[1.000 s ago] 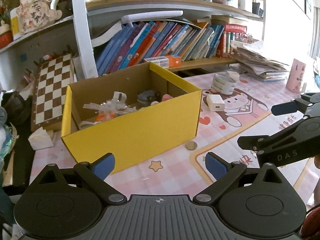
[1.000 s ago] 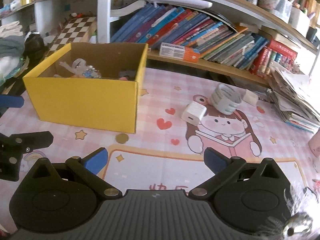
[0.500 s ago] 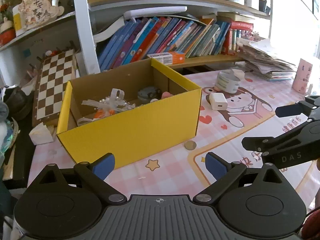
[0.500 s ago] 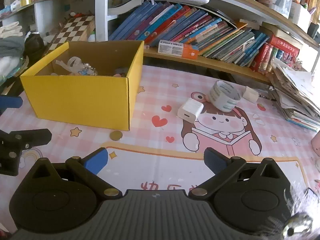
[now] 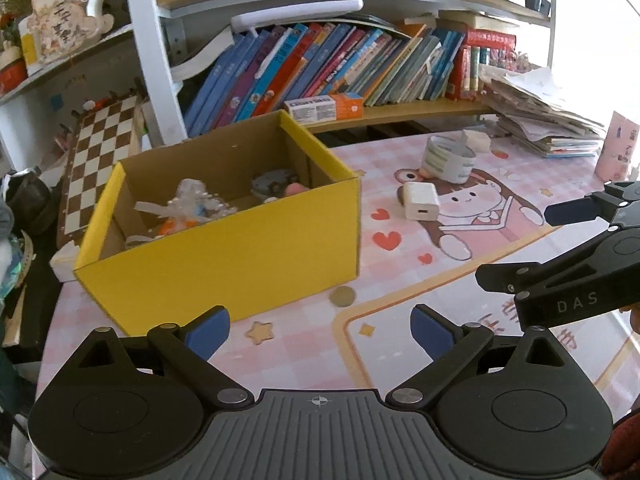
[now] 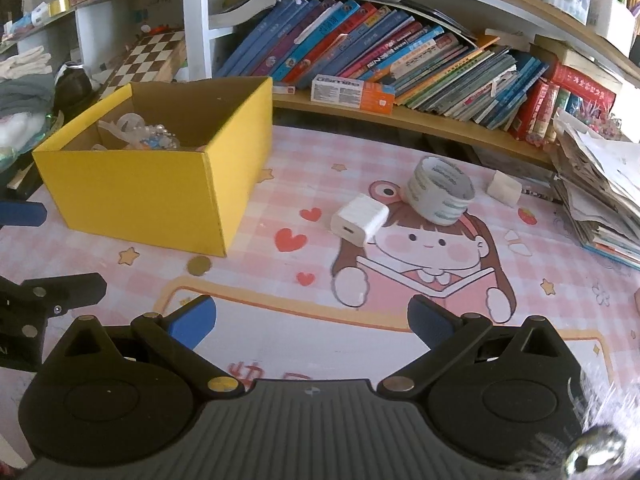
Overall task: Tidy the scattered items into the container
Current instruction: 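Move left gripper toward the white charger block while right gripper approaches the clear tape roll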
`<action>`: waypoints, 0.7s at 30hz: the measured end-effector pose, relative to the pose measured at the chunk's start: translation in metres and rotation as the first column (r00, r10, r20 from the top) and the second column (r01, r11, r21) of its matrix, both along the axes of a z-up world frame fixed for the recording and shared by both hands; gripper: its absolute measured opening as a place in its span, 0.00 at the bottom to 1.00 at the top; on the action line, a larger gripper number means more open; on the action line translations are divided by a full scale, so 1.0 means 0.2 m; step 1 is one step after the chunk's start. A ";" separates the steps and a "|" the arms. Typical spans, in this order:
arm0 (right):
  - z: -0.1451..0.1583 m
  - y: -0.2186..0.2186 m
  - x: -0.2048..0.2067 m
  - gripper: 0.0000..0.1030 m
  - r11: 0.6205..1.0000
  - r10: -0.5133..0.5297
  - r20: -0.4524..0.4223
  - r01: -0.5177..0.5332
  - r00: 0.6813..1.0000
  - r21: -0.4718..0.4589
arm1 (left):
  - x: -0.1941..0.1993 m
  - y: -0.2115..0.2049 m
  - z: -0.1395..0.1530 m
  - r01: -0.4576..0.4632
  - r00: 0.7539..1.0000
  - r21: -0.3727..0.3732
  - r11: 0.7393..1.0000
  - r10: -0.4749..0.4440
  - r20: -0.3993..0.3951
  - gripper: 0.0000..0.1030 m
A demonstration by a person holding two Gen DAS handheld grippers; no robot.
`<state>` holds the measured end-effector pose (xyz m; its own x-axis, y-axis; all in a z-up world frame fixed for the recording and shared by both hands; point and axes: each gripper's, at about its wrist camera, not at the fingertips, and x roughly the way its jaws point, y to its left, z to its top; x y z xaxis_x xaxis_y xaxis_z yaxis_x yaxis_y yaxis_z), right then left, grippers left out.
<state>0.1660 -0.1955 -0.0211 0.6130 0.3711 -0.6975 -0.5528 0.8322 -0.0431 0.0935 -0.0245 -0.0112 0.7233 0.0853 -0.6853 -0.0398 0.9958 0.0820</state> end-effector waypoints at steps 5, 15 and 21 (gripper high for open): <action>0.00 -0.12 0.08 1.00 1.000 0.000 -0.010 0.000 1.000 0.011 | 0.06 -0.14 -0.01 0.003 1.000 0.016 1.000 -0.003 -0.008 0.96; -0.03 -0.34 0.24 1.00 0.999 0.018 -0.039 -0.017 0.999 0.040 | 0.19 -0.36 -0.02 -0.007 0.999 0.049 0.999 0.009 -0.033 0.96; -0.05 -0.46 0.33 1.00 0.998 0.013 -0.069 -0.009 0.998 0.060 | 0.27 -0.49 -0.03 0.014 0.999 0.068 0.998 -0.011 -0.047 0.96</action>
